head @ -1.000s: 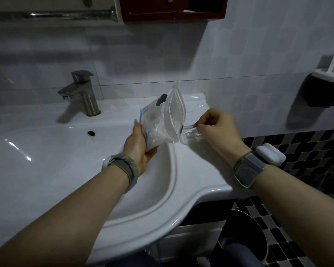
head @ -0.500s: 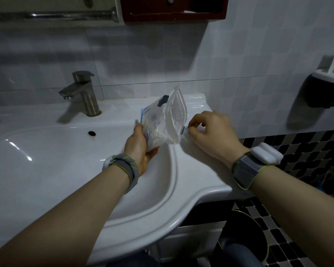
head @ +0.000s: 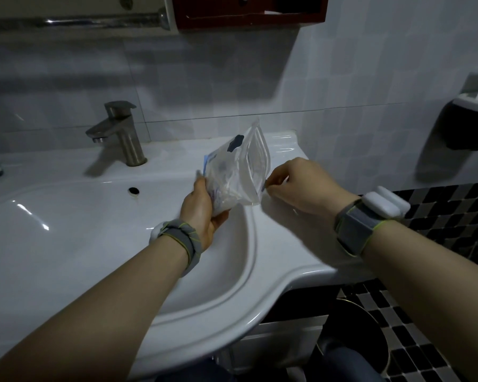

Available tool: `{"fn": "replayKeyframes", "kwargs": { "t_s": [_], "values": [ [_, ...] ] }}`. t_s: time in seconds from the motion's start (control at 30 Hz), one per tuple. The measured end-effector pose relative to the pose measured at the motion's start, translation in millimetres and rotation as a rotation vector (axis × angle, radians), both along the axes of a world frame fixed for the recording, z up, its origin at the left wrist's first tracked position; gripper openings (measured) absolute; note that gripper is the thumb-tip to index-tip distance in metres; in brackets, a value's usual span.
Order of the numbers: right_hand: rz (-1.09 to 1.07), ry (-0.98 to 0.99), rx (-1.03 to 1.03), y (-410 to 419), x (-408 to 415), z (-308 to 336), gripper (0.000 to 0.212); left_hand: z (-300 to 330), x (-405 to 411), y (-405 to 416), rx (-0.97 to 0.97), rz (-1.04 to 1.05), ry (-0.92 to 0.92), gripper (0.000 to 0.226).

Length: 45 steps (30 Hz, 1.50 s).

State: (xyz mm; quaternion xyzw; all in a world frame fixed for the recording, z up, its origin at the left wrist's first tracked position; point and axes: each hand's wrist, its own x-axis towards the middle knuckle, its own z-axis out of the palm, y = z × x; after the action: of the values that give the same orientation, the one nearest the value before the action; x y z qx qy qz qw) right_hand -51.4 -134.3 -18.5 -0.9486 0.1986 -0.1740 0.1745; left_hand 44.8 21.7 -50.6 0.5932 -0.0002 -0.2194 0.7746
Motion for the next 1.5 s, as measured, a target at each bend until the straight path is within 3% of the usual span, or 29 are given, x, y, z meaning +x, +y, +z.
{"fn": "replayKeyframes", "kwargs": {
  "t_s": [0.13,0.33,0.5,0.67,1.27,1.37,1.5],
  "values": [
    [-0.004,0.006,-0.064,1,8,1,0.021,1,-1,1,0.000,0.003,-0.007,0.032],
    [-0.022,-0.212,-0.224,-1,5,-7,0.018,1,0,1,-0.001,0.001,-0.008,0.032],
    [-0.067,-0.313,0.116,-1,3,4,0.017,1,0,0,0.005,0.000,-0.009,0.034],
    [-0.086,-0.401,0.272,-5,4,10,0.015,2,0,1,-0.001,0.002,-0.006,0.034],
    [-0.041,-0.416,-0.283,-16,-3,4,0.010,0,1,1,0.015,-0.002,-0.003,0.035],
    [-0.048,-0.410,-0.289,-18,-5,7,0.012,1,1,1,0.009,-0.001,-0.006,0.034],
    [-0.098,-0.514,-0.131,-24,-11,15,0.017,1,2,2,0.001,0.001,-0.002,0.035]
  ]
}}
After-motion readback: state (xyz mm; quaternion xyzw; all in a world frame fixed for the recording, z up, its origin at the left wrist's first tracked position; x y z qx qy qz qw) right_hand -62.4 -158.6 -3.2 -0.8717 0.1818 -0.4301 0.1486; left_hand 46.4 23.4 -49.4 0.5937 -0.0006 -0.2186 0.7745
